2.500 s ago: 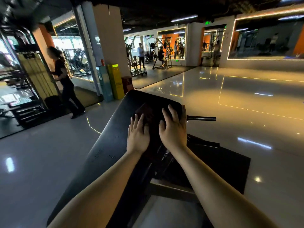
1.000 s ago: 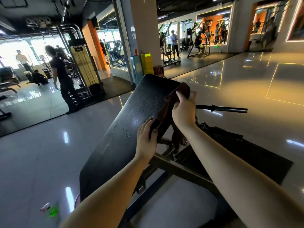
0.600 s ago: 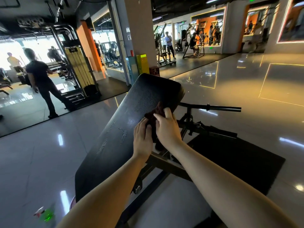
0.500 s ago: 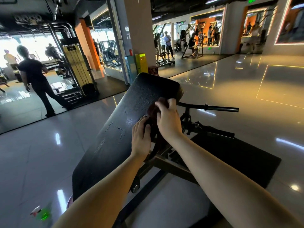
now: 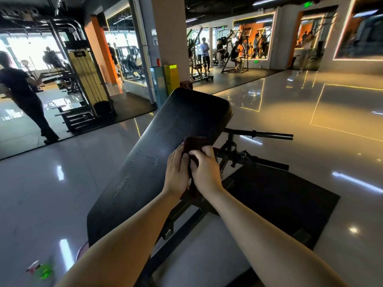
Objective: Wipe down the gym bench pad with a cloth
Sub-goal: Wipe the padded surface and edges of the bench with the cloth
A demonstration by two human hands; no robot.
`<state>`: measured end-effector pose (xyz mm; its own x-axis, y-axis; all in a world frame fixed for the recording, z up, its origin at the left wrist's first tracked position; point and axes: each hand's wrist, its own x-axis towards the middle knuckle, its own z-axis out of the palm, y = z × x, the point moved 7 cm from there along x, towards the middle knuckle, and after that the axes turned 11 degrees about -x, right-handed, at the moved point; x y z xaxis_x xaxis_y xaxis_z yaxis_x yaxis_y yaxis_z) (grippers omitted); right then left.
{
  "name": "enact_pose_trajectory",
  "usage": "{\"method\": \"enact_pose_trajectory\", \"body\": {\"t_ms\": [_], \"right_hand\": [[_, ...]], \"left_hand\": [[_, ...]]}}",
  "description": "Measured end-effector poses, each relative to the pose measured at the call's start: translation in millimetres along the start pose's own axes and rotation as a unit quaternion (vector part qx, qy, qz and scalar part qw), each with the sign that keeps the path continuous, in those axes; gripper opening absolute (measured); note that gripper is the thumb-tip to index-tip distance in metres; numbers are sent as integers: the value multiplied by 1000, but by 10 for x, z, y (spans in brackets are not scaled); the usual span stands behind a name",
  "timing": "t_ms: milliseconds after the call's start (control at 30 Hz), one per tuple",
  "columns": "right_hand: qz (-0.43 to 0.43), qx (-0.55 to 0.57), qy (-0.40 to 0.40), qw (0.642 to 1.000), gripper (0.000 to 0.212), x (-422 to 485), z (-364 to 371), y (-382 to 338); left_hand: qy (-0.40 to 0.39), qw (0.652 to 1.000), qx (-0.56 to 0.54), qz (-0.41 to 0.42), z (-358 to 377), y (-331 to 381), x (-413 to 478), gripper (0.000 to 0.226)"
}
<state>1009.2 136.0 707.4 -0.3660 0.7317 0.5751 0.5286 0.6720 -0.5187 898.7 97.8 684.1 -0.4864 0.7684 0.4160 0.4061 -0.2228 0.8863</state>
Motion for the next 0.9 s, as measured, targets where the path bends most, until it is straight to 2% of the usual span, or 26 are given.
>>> {"method": "enact_pose_trajectory", "body": {"t_ms": [67,167,233,500,633,700,800,900], "right_hand": [[8,-22,16,1000,27,101,-110,2],[64,-38,107,992,29,364,-395,129],[103,-25,134,985,31,470,-421,175],[126,-63,102,985,32,-160,229,-136],[108,-71,75,989,31,-330,380,-306],[110,-81,91,986,28,-196,275,-283],[167,-101,154,969,28,73,14,-205],[189,-119,152,963,31,94,62,-292]], "left_hand": [[-27,1000,15,2,-38,-10,-10,43],[-80,993,78,33,-110,-64,-44,47],[-103,988,112,40,-165,-133,-75,51],[-97,990,97,39,-512,-323,-146,53],[-129,990,13,60,-590,-231,-118,59],[-148,987,8,56,-611,-240,-115,58],[-167,984,53,34,-650,-424,-116,57],[-193,979,57,28,-669,-542,-101,59]]}}
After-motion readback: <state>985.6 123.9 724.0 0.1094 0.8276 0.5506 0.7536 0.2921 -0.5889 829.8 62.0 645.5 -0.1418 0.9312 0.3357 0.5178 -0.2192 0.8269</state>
